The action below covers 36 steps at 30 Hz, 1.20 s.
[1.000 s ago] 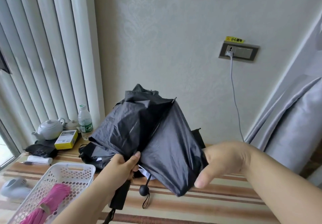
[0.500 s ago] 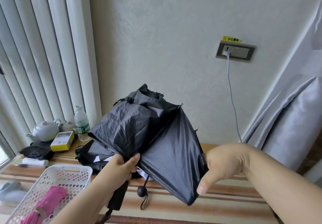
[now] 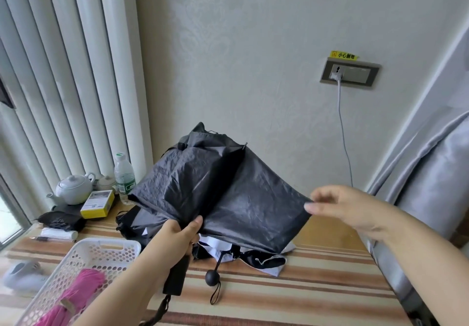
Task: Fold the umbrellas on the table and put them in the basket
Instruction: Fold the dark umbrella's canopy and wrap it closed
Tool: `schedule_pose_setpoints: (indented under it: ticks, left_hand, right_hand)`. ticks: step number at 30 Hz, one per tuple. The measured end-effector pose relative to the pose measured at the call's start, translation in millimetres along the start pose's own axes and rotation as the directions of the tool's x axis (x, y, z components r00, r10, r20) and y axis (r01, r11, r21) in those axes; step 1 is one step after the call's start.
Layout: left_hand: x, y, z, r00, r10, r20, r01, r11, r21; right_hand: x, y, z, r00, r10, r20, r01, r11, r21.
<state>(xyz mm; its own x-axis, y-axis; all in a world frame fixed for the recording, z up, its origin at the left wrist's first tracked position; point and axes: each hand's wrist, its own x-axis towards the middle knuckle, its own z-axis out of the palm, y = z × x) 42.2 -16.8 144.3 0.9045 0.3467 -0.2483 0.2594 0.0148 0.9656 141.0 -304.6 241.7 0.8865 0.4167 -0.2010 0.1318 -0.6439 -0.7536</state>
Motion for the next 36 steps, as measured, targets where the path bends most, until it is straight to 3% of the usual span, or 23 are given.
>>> schedule_pose_setpoints:
  ticks: [1,2,3,4,6,8,13,16,19,22,25,27,28,30,32,33,36]
  left_hand:
    - [0.8,-2.5,0.9,1.000,-0.006,-0.010,0.006,1.000,-0.025]
    - [0.9,-4.3,2.4,1.000,-0.016,-0.021,0.015,0.999,-0.042]
    - [1.0,-6.3,4.2,0.999,-0.028,-0.033,0.027,0.998,-0.053]
    - [0.1,-7.0,6.4,0.998,-0.040,-0.041,0.038,0.997,-0.060]
    - [-1.5,-7.3,11.4,0.998,-0.063,-0.030,0.060,0.993,-0.103]
    - [-2.4,-6.9,15.0,0.997,-0.077,-0.015,0.075,0.989,-0.129]
    - [-8.0,-6.0,18.2,0.996,-0.077,0.039,0.082,0.984,-0.160]
    - [-14.9,-0.3,19.1,0.994,-0.082,0.075,0.095,0.976,-0.196]
    - [-17.3,3.3,14.5,0.988,-0.102,0.118,0.133,0.947,-0.294]
    - [-21.2,7.9,13.7,0.981,-0.118,0.157,0.167,0.920,-0.355]
    - [-18.0,2.1,18.1,0.986,-0.141,0.083,0.157,0.960,-0.232]
    - [-14.4,-2.4,20.4,0.993,-0.118,0.013,0.118,0.984,-0.135]
    - [-14.1,-3.0,21.6,0.996,-0.093,-0.014,0.091,0.991,-0.101]
    - [-18.0,-1.1,25.4,0.998,-0.038,-0.048,0.037,0.999,-0.036]
    - [-25.1,1.0,30.4,0.997,0.024,-0.071,-0.017,0.996,0.091]
    - [-28.3,0.7,32.5,0.996,0.053,-0.071,-0.042,0.989,0.140]
    - [-36.1,-1.8,38.1,0.992,0.125,-0.019,-0.118,0.971,0.210]
  right_hand:
    - [1.5,5.0,3.6,0.977,0.091,-0.195,-0.082,0.995,0.054]
    - [1.2,7.7,9.0,0.932,0.228,-0.283,-0.191,0.970,0.153]
    - [-1.1,9.7,17.2,0.902,0.367,-0.229,-0.300,0.912,0.278]
    - [-4.2,11.3,28.5,0.889,0.451,-0.076,-0.392,0.837,0.383]
    - [-7.7,16.0,54.1,0.869,0.452,0.199,-0.488,0.722,0.491]
    - [-6.2,17.3,74.1,0.888,0.396,0.234,-0.450,0.646,0.616]
    - [9.8,8.1,101.6,0.906,0.420,0.048,-0.321,0.610,0.724]
    - [15.0,11.3,106.8,0.913,0.408,0.005,-0.230,0.504,0.832]
    - [13.2,19.9,107.8,0.921,0.379,-0.096,-0.100,0.466,0.879]
    - [12.3,32.5,111.4,0.882,0.425,-0.201,-0.053,0.514,0.856]
    - [8.2,36.4,116.4,0.795,0.474,-0.379,-0.130,0.743,0.656]
    - [0.1,20.7,115.8,0.795,0.371,-0.481,-0.102,0.862,0.497]
    - [-4.4,8.1,117.1,0.834,0.284,-0.472,-0.050,0.893,0.448]
    - [-11.3,-21.5,124.1,0.951,0.148,-0.273,-0.025,0.912,0.409]
    - [-7.7,-41.3,137.5,0.993,0.112,-0.042,-0.081,0.890,0.449]
    - [-2.0,-45.6,145.2,0.994,0.112,0.005,-0.102,0.877,0.469]
    - [13.6,-50.6,166.3,0.989,0.136,-0.058,-0.084,0.843,0.531]
